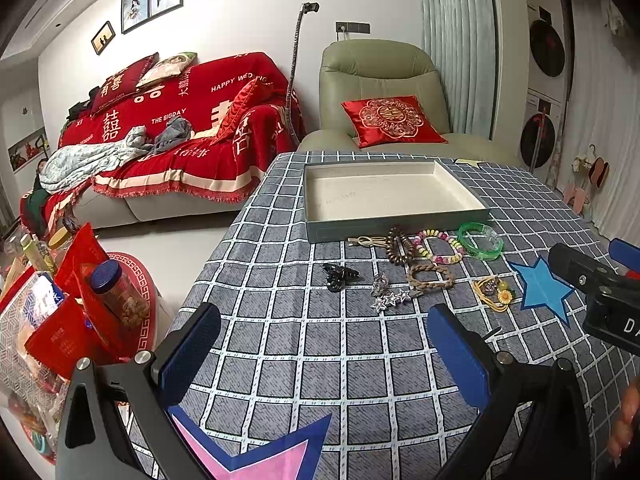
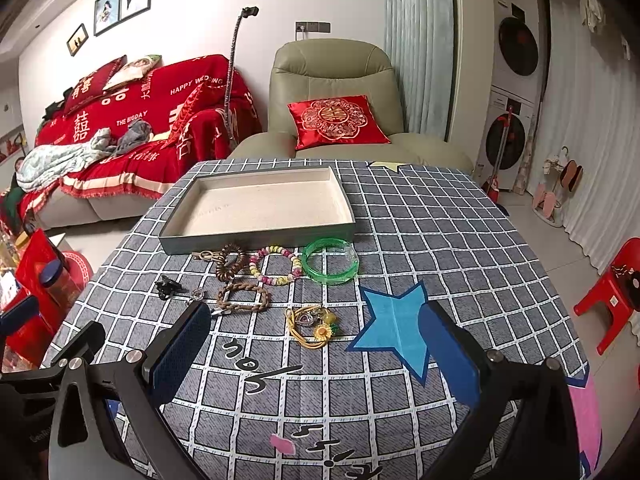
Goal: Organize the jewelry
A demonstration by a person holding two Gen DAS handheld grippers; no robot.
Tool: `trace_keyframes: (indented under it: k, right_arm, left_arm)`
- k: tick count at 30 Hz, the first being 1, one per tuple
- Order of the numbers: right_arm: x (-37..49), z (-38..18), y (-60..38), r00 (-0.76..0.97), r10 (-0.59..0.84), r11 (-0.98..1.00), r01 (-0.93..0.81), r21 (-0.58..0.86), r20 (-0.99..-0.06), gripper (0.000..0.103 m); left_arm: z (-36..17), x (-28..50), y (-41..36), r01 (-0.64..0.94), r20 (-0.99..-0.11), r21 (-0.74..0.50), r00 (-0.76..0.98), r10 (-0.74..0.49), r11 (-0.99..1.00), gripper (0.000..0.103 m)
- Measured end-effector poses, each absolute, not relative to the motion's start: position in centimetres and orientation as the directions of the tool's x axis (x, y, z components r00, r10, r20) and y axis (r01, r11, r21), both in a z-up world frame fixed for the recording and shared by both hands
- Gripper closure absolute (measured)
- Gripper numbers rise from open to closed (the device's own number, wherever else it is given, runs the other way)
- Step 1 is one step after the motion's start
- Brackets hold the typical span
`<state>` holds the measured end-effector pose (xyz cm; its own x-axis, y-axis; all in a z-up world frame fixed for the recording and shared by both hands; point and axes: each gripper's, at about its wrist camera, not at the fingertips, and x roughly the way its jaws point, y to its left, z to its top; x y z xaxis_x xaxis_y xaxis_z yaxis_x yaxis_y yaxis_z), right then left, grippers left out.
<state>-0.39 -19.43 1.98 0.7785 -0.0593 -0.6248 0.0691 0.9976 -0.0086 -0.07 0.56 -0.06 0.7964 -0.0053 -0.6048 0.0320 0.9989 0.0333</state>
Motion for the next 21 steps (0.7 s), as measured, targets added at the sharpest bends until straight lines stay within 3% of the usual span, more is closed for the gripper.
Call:
trace_keyframes:
  k: [21]
  right_arm:
    - [-0.31,2.08,-19.32,0.780,-0.058,0.998,0.068,-0.009,-0.623,0.000]
  left_arm:
    - [-0.03,-0.01,0.42,0.031,-0.606,0.033,0.795,-0.005,0.999,0.000]
